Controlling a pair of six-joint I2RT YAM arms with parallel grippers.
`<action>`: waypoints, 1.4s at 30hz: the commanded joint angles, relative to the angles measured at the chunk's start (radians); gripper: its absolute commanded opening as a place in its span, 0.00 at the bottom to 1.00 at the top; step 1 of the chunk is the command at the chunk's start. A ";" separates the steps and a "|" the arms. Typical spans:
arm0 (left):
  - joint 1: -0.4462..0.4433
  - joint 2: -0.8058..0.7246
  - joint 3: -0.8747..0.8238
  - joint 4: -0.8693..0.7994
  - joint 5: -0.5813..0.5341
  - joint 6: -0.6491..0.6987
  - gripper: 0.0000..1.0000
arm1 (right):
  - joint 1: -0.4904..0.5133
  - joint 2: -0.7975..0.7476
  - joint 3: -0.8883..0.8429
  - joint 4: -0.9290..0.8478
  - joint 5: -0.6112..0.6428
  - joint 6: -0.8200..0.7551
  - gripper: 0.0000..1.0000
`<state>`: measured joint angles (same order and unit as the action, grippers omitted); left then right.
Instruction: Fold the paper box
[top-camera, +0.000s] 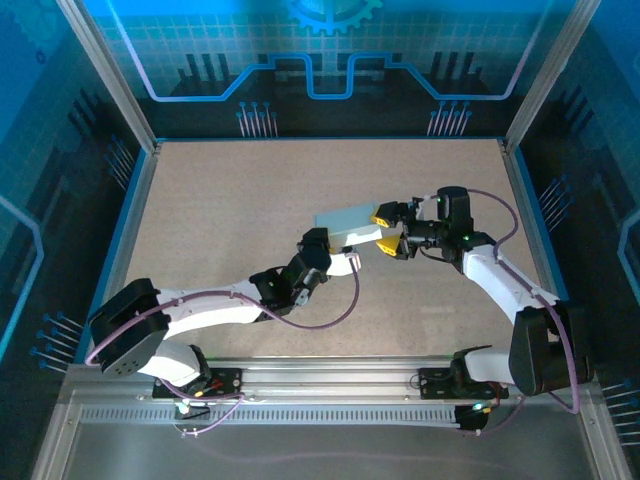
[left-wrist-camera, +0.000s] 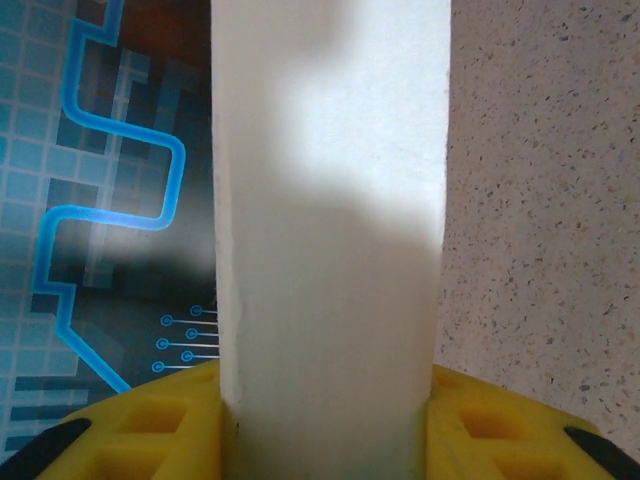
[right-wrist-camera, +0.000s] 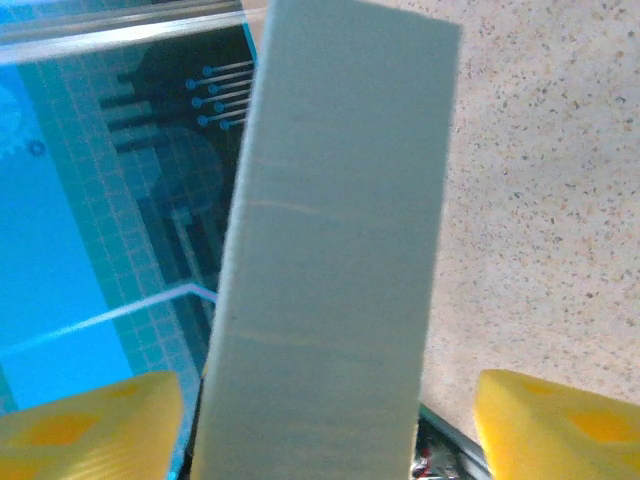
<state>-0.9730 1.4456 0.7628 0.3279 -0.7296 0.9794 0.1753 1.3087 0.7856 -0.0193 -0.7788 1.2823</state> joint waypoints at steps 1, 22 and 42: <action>-0.007 -0.002 -0.006 0.050 -0.010 0.018 0.38 | -0.014 0.012 -0.005 0.032 -0.017 0.024 0.67; -0.007 -0.040 -0.030 -0.002 -0.015 -0.089 0.85 | -0.029 0.036 0.007 0.030 0.035 0.007 0.43; 0.118 -0.371 -0.142 -0.253 0.391 -0.699 0.99 | 0.009 0.455 0.228 0.161 0.209 -0.137 0.50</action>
<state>-0.8722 1.0996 0.6304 0.1070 -0.4210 0.3508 0.1711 1.7294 0.9791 0.1020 -0.6022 1.1797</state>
